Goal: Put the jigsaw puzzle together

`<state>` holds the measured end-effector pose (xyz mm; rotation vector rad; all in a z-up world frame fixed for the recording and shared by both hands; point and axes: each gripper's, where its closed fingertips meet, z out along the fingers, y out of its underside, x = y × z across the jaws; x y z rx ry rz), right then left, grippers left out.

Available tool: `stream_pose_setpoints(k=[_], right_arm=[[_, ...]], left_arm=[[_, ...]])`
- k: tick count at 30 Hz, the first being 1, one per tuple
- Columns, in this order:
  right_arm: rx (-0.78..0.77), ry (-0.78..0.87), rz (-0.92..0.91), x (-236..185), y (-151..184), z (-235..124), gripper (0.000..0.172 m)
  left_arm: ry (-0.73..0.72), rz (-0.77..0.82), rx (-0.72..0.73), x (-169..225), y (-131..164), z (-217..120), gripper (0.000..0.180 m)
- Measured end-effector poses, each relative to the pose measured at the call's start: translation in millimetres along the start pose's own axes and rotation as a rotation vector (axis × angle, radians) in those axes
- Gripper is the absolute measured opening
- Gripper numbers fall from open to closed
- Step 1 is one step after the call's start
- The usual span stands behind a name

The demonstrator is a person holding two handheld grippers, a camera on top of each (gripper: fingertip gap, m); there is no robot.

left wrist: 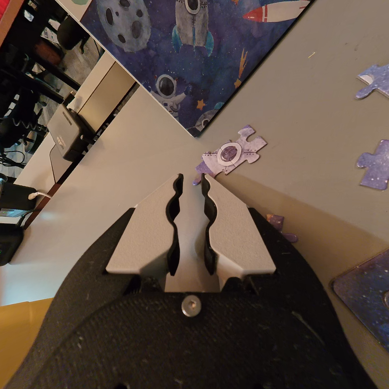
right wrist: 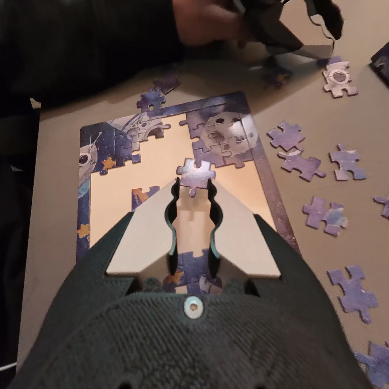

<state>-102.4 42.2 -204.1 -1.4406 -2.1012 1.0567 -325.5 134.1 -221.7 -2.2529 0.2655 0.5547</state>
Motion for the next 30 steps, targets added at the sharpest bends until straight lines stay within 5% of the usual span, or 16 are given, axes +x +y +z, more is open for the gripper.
stream_pose_setpoints(k=[30], right_arm=[[-0.093, -0.157, 0.103, -24, 18, 7, 0.026]], left_arm=[[0.000, 0.001, 0.000, 0, 0, 0, 0.018]])
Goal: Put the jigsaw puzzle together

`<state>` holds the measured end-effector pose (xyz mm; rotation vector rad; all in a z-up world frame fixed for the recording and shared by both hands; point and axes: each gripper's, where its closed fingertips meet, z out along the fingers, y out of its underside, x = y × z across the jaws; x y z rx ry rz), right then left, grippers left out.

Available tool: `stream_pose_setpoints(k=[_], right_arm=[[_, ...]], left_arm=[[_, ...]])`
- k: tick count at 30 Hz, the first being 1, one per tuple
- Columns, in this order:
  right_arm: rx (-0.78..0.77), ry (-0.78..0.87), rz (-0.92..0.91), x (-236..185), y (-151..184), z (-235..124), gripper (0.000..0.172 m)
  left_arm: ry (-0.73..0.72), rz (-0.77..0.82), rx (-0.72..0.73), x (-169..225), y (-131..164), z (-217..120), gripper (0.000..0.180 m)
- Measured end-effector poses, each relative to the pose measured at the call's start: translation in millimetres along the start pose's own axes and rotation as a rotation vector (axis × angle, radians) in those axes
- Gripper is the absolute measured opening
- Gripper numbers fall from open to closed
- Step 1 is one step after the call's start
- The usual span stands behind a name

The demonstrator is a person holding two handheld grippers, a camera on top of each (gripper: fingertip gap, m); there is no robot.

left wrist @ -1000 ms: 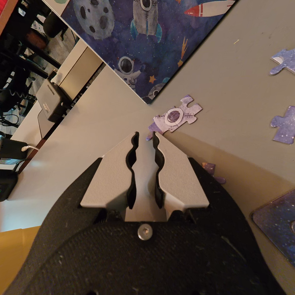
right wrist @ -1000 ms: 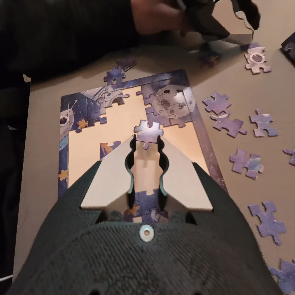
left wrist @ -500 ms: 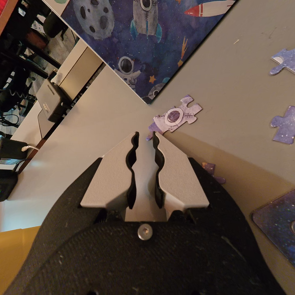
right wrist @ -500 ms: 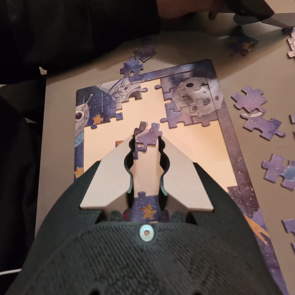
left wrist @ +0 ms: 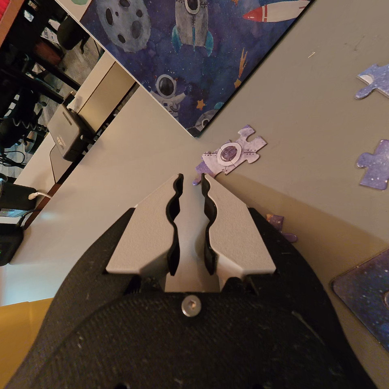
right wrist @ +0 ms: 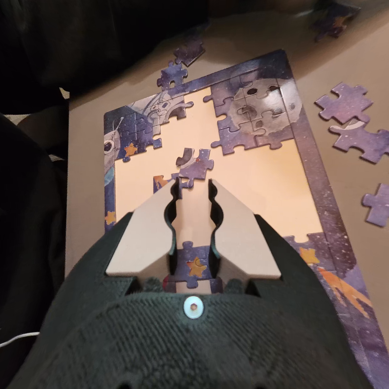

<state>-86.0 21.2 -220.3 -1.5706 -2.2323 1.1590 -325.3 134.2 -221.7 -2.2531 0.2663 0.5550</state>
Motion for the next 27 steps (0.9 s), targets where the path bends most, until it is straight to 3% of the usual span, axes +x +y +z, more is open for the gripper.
stream_pose_setpoints(k=[11, 17, 27], right_arm=[[0.041, -0.166, 0.000, -32, -11, 10, 0.028], [0.076, -0.031, 0.001, -2, -14, -4, 0.028], [0.006, -0.083, -0.010, -17, -4, 10, 0.028]], left_arm=[[-0.001, 0.002, 0.000, 0, 0, 0, 0.018], [-0.001, 0.003, 0.000, 0, 0, 0, 0.018], [-0.012, -0.015, 0.006, -3, -1, 0, 0.024]])
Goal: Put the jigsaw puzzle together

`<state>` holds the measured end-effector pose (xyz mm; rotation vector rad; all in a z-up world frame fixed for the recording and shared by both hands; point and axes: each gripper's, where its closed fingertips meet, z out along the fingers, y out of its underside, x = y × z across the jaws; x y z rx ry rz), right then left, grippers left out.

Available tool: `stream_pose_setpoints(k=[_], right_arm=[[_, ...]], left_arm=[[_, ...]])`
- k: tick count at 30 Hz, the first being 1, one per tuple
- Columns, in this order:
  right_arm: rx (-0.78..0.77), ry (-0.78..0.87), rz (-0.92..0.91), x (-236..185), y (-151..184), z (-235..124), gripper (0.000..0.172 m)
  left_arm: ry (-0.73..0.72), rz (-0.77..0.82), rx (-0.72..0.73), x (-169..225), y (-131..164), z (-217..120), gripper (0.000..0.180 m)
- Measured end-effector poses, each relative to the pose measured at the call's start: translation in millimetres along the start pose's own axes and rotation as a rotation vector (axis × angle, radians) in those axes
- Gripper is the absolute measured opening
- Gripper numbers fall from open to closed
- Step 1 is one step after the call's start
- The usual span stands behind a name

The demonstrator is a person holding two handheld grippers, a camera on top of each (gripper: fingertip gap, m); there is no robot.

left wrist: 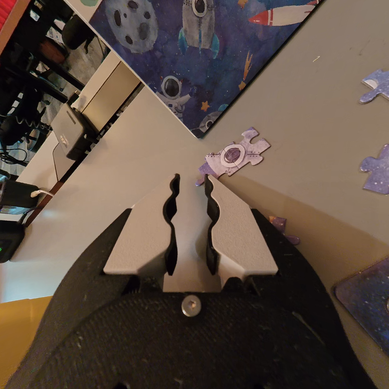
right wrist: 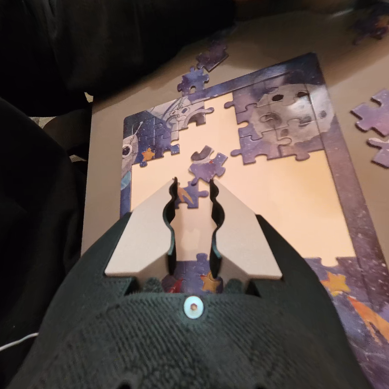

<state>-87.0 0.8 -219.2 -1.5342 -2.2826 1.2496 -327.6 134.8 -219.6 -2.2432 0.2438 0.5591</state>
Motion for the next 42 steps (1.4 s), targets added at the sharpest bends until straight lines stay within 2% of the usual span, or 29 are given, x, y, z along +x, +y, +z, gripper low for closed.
stream_pose_setpoints(k=[6, 10, 13, 19, 24, 28, 30, 38, 42], right_arm=[[0.014, -0.108, -0.017, -20, -4, 6, 0.030], [0.067, 0.001, -0.141, -8, -15, -1, 0.024], [0.086, 0.075, -0.234, 1, -20, -4, 0.030], [0.015, 0.074, -0.240, 7, -8, 9, 0.042], [-0.008, 0.127, -0.299, 9, -7, 10, 0.038], [-0.018, 0.143, -0.308, 6, -8, 11, 0.027], [-0.023, 0.161, -0.315, 7, -8, 10, 0.010], [0.028, 0.174, -0.273, 14, -15, -3, 0.015], [0.005, 0.164, -0.244, 21, -9, -1, 0.021]], left_arm=[[0.000, 0.002, 0.001, 0, 0, 0, 0.026], [0.001, 0.006, 0.001, 1, 0, 0, 0.026], [0.001, 0.007, 0.001, 1, 0, 0, 0.025], [0.002, 0.007, 0.001, 1, 0, 0, 0.025], [0.002, 0.008, 0.002, 1, 0, 0, 0.025], [0.001, 0.009, 0.002, 1, 0, 0, 0.025], [0.001, 0.010, 0.002, 1, 0, 0, 0.025], [0.001, 0.012, 0.002, 1, 0, 0, 0.025], [0.001, 0.013, 0.002, 1, 0, 0, 0.025]])
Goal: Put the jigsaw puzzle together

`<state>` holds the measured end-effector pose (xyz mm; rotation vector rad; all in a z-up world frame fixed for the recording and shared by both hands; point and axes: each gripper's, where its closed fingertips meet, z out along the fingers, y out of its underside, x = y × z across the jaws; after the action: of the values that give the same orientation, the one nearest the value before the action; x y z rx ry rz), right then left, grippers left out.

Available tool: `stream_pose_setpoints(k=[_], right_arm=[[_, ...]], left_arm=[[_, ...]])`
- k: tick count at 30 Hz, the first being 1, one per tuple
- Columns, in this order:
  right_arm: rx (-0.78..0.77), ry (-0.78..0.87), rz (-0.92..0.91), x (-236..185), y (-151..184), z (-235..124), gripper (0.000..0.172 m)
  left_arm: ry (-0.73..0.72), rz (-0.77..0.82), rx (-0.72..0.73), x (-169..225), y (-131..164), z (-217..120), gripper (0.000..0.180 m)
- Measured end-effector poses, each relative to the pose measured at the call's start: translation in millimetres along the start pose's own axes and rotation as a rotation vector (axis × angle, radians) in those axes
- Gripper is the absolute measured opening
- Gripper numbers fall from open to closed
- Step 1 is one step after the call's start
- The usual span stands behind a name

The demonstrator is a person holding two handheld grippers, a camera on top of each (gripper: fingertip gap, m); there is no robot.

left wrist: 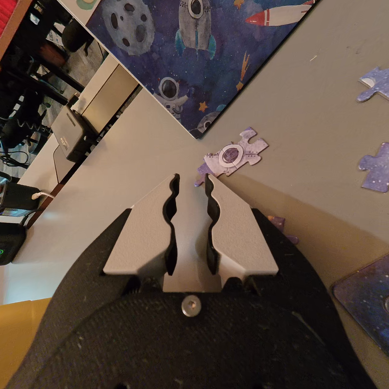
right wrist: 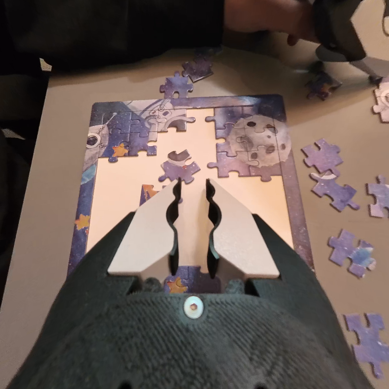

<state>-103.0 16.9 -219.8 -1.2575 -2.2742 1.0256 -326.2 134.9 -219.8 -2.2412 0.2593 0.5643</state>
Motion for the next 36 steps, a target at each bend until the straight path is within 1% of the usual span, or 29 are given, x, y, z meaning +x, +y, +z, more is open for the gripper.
stream_pose_setpoints(k=[2, 9, 10, 14, 15, 18, 19, 22, 26, 30, 36], right_arm=[[-0.010, -0.023, -0.002, -5, 2, 4, 0.023], [-0.007, -0.107, -0.003, -23, -2, 8, 0.016], [-0.003, -0.114, -0.001, -24, -2, 9, 0.018], [0.008, -0.085, -0.048, -21, -5, 6, 0.015], [0.023, -0.083, -0.071, -22, -8, 5, 0.018], [0.069, -0.090, -0.170, -24, -18, 6, 0.039], [0.066, -0.096, -0.202, -24, -19, 7, 0.043], [0.003, -0.134, -0.241, -24, -10, 14, 0.047], [0.000, -0.217, -0.233, -27, -8, 18, 0.043], [-0.013, -0.226, -0.245, -21, -8, 19, 0.032], [-0.031, -0.208, -0.262, -21, -8, 19, 0.029]], left_arm=[[0.000, 0.001, 0.000, 0, 0, 0, 0.025], [0.000, 0.001, 0.000, 0, 0, 0, 0.025], [0.000, 0.002, 0.000, 0, 0, 0, 0.025], [0.000, 0.001, 0.000, 0, 0, 0, 0.025], [0.000, 0.001, 0.000, 0, 0, 0, 0.025], [0.001, 0.000, 0.000, 0, 0, 0, 0.025], [0.001, 0.000, 0.000, 0, 0, 0, 0.025], [0.001, 0.000, 0.000, 0, 0, 0, 0.025], [0.002, -0.001, 0.000, 0, 0, 0, 0.025], [0.002, -0.001, 0.000, 0, 0, 0, 0.025], [0.003, 0.000, 0.000, 1, 0, 0, 0.025]])
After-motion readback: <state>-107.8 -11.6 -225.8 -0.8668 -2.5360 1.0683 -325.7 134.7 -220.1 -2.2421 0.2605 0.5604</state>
